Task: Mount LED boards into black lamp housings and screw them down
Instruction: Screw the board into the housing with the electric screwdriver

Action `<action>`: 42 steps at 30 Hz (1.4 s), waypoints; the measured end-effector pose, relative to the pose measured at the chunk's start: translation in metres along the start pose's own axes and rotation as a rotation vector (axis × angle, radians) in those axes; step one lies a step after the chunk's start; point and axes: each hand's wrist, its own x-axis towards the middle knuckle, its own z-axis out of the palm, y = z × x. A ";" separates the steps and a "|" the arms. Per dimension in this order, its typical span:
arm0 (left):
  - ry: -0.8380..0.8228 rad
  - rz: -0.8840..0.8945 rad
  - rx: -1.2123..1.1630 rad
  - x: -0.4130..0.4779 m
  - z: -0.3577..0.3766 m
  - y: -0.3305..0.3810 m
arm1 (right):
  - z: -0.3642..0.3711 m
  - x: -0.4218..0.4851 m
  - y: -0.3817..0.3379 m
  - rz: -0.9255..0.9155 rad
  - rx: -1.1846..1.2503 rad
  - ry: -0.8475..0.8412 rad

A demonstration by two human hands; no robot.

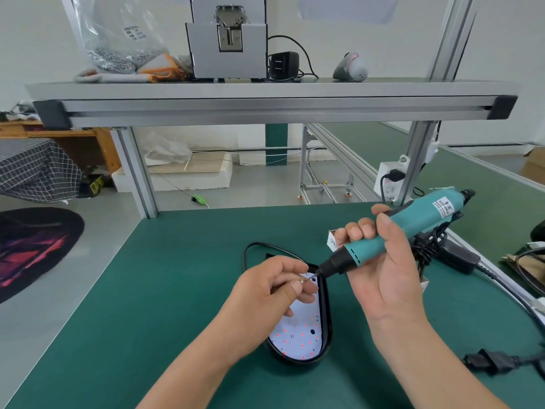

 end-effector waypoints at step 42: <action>0.031 0.011 0.275 -0.007 0.005 0.000 | -0.004 -0.004 0.008 0.007 -0.063 0.039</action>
